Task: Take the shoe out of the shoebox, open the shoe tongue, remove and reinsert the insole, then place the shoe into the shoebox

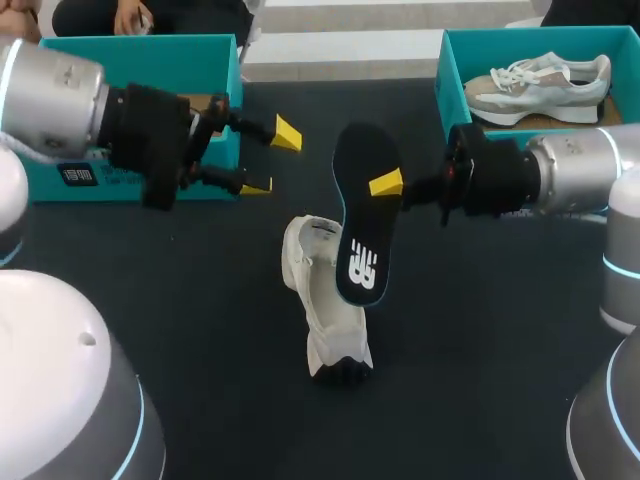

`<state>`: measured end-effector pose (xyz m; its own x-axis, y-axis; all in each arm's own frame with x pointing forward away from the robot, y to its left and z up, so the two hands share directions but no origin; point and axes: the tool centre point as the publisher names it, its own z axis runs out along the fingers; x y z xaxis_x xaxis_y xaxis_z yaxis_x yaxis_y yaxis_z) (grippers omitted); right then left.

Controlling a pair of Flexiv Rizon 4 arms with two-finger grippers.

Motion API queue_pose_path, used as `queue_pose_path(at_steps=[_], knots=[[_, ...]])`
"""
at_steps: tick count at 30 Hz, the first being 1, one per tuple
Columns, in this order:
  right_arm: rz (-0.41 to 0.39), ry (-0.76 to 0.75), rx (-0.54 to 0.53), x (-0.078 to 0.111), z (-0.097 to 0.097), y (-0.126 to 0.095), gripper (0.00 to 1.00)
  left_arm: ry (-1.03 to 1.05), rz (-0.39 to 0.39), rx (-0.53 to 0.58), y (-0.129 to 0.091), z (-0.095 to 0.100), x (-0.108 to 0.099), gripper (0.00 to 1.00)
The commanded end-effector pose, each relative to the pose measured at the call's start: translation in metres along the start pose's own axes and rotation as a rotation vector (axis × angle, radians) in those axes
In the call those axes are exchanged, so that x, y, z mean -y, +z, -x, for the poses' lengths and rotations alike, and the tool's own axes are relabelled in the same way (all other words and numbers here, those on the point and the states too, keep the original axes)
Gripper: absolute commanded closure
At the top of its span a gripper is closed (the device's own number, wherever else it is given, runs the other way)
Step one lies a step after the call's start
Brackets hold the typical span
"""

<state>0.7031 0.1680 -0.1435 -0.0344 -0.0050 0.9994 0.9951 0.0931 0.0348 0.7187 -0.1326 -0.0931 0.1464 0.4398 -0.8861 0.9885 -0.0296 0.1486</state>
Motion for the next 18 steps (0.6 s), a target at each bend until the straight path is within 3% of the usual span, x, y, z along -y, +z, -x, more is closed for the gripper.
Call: queue_pose_path(at_steps=[1,8,11,18], knots=[[0.001,-0.002,0.000,-0.002,0.003,0.004,1.00,-0.002,-0.117,-0.167,-0.001,0.004,-0.007,0.00],[0.019,-0.004,0.027,-0.006,0.003,0.004,1.00,-0.002,-0.117,-0.167,-0.001,0.004,-0.007,0.00],[0.018,0.000,0.040,-0.008,0.003,0.002,1.00,-0.031,-0.187,-0.325,0.011,0.017,-0.006,0.00],[0.024,0.003,0.056,-0.009,0.006,0.002,1.00,-0.107,-0.219,-0.505,0.013,0.033,-0.016,0.00]])
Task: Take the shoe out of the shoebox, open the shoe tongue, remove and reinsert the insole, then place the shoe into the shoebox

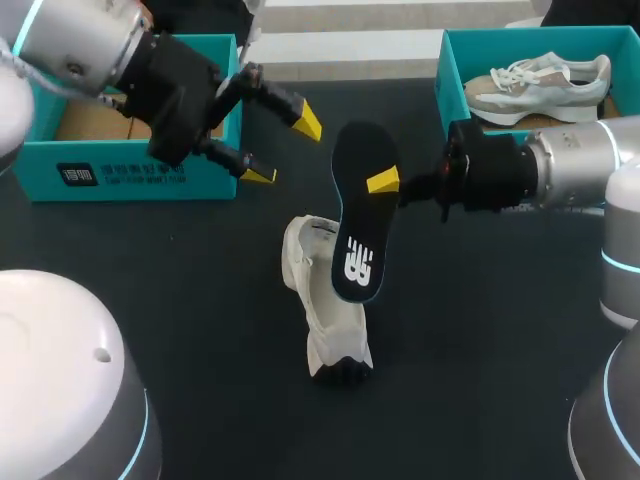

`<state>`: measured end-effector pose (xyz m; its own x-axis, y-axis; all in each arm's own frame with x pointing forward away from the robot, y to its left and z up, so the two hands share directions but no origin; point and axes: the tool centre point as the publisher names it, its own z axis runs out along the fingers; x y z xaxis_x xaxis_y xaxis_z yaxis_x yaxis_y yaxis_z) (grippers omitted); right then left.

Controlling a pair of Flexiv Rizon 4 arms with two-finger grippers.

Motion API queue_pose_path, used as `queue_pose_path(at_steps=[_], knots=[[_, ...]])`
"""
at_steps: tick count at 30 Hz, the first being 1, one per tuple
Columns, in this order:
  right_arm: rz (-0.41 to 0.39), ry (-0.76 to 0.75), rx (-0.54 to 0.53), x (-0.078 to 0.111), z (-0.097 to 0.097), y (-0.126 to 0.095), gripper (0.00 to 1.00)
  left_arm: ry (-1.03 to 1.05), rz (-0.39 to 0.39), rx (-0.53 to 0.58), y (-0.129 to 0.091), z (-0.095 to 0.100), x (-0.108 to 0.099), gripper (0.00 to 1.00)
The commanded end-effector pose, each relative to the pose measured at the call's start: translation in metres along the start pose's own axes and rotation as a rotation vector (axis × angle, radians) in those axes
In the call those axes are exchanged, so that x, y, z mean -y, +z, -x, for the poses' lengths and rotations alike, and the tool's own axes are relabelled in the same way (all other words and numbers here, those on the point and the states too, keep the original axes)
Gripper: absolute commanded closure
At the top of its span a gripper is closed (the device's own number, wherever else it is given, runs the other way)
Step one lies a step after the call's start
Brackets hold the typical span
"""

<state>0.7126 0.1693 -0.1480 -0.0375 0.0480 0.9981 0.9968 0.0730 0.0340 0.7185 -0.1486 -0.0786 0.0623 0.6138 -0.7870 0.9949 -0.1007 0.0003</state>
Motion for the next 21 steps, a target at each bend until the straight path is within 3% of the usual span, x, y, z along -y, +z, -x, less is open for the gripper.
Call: queue_pose_path(at_steps=[1,2,8,9,14,21], knots=[[0.004,0.002,0.003,0.001,0.001,0.002,1.00,-0.033,-0.070,-0.307,0.001,0.015,-0.013,0.00],[0.003,0.004,0.003,0.001,0.002,0.003,1.00,-0.078,-0.071,-0.375,0.003,0.017,-0.014,0.00],[0.000,0.005,-0.001,0.000,0.004,0.005,1.00,-0.094,-0.078,-0.544,0.009,0.020,-0.013,0.00],[-0.004,0.007,0.001,0.000,0.004,0.006,1.00,-0.086,-0.047,-0.619,0.011,0.022,-0.011,0.00],[-0.008,0.014,0.008,-0.001,0.006,0.008,1.00,-0.086,0.022,-0.772,0.018,0.028,-0.005,0.00],[-0.013,0.017,0.011,-0.001,0.006,0.010,1.00,-0.088,0.101,-0.895,0.028,0.035,-0.002,0.00]])
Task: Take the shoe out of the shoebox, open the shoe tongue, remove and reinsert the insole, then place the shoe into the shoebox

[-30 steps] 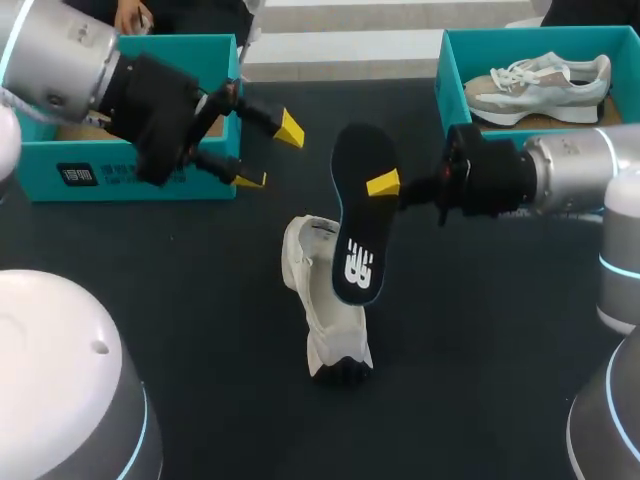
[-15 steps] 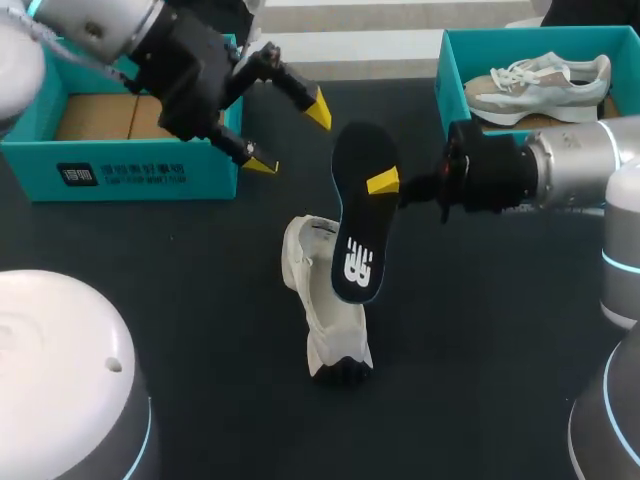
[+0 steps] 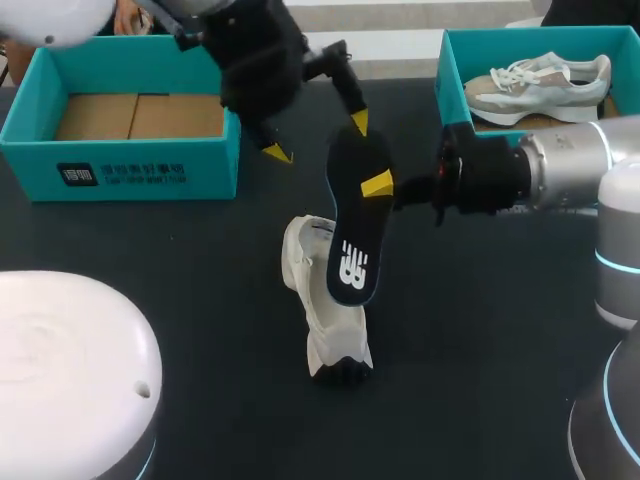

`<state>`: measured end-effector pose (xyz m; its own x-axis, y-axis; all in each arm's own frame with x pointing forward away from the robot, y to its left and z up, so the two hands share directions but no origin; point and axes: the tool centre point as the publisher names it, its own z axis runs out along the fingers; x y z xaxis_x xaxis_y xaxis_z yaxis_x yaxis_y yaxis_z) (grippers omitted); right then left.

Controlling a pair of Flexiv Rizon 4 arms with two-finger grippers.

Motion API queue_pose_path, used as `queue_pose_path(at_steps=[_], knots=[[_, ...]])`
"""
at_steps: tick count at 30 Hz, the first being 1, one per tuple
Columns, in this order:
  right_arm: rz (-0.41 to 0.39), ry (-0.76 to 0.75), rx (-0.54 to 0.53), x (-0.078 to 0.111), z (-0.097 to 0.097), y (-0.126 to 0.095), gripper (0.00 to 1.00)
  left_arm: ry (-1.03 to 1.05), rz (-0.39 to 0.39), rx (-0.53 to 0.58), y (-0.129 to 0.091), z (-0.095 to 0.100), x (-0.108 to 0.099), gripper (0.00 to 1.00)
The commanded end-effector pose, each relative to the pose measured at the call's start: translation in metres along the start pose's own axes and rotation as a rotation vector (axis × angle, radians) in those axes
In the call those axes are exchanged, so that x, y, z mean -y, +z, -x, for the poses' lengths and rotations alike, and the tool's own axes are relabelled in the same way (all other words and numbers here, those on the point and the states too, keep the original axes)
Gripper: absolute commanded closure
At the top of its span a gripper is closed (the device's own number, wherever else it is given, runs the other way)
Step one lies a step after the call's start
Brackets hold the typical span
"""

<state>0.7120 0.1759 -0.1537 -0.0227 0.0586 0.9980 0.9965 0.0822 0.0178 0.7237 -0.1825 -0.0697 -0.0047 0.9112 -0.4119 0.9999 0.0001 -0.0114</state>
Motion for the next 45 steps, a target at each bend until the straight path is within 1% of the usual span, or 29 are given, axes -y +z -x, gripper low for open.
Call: queue_pose_path(at_steps=[1,4,7,16,30,32,35,38,40,45], knots=[[-0.003,0.002,0.002,-0.002,0.001,0.003,1.00,-0.007,0.068,-0.418,0.003,0.010,0.008,0.00],[-0.003,0.002,0.003,-0.002,0.000,0.003,1.00,-0.014,0.085,-0.452,0.005,0.011,0.008,0.00],[-0.002,0.002,0.002,-0.002,0.000,0.004,1.00,-0.015,0.086,-0.453,0.007,0.012,0.008,0.00],[0.001,0.004,-0.004,-0.001,0.001,0.007,1.00,-0.016,0.087,-0.422,0.008,0.015,0.006,0.00],[0.003,0.002,-0.010,-0.001,0.002,0.008,1.00,-0.010,0.081,-0.410,0.008,0.017,0.005,0.00],[0.003,0.003,-0.013,-0.001,0.002,0.008,1.00,-0.001,0.084,-0.368,0.008,0.014,0.004,0.00],[0.000,0.003,-0.014,-0.001,0.002,0.008,1.00,0.038,0.091,-0.226,0.005,0.006,0.004,0.00],[-0.002,0.004,-0.015,-0.001,0.002,0.007,1.00,0.045,0.111,-0.126,0.005,-0.003,0.003,0.00],[-0.003,0.004,-0.014,-0.002,0.002,0.006,1.00,0.044,0.122,-0.087,0.005,-0.009,0.002,0.00],[-0.003,0.006,-0.013,-0.002,0.001,0.005,1.00,0.092,0.092,0.098,0.005,-0.023,0.004,0.00]])
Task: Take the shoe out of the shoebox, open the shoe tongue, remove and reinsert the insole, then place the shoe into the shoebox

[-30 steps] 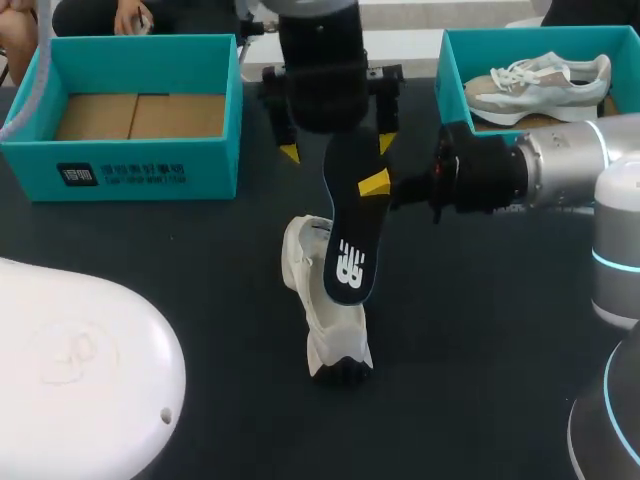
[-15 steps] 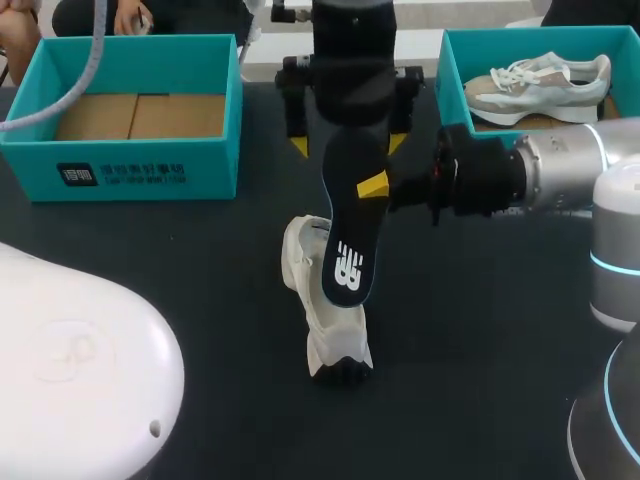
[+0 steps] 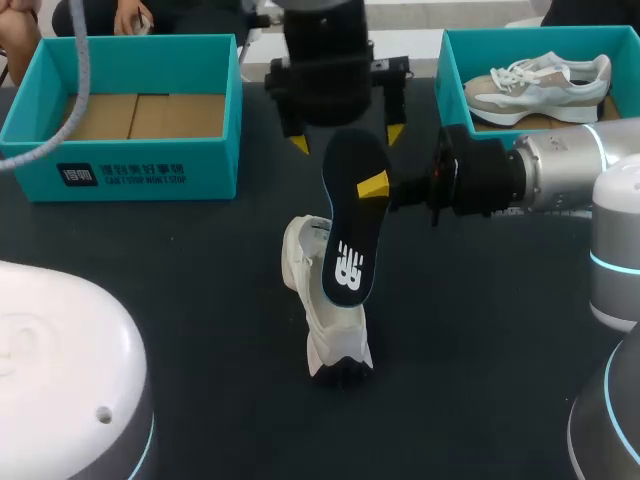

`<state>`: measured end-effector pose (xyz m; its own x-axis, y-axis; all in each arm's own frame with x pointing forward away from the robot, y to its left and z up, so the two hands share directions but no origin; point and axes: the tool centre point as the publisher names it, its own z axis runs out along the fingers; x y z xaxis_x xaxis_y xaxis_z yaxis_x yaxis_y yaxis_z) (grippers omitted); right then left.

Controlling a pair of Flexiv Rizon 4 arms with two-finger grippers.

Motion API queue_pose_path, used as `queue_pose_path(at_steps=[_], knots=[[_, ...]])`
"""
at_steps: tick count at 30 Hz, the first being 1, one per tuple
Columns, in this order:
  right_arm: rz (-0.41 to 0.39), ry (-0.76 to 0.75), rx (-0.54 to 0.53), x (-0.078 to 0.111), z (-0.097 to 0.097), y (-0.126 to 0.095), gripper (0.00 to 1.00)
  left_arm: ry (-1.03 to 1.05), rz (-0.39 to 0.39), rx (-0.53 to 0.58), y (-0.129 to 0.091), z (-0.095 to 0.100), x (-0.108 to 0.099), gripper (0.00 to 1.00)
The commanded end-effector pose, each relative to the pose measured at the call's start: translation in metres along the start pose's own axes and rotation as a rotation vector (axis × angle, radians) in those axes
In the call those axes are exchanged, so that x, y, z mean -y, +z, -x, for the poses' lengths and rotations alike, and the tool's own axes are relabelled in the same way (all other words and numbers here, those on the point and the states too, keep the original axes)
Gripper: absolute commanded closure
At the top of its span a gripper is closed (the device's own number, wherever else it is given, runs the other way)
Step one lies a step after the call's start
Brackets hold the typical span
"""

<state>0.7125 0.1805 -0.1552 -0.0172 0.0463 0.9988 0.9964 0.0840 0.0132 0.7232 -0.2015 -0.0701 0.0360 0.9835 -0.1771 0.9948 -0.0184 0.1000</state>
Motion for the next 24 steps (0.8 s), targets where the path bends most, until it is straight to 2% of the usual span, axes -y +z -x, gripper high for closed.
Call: queue_pose_path(at_steps=[1,3,8,24], knots=[[-0.001,0.002,0.000,-0.001,0.000,0.000,1.00,0.027,0.011,0.360,0.007,-0.042,0.006,0.00],[-0.003,0.004,0.001,-0.001,-0.001,-0.001,1.00,0.042,0.000,0.425,0.009,-0.047,0.007,0.00],[-0.008,0.012,0.008,-0.001,-0.004,-0.005,1.00,0.020,-0.007,0.495,0.014,-0.062,0.009,0.00],[-0.010,0.013,0.008,-0.002,-0.003,-0.010,1.00,0.019,-0.019,0.499,0.016,-0.064,0.011,0.00]])
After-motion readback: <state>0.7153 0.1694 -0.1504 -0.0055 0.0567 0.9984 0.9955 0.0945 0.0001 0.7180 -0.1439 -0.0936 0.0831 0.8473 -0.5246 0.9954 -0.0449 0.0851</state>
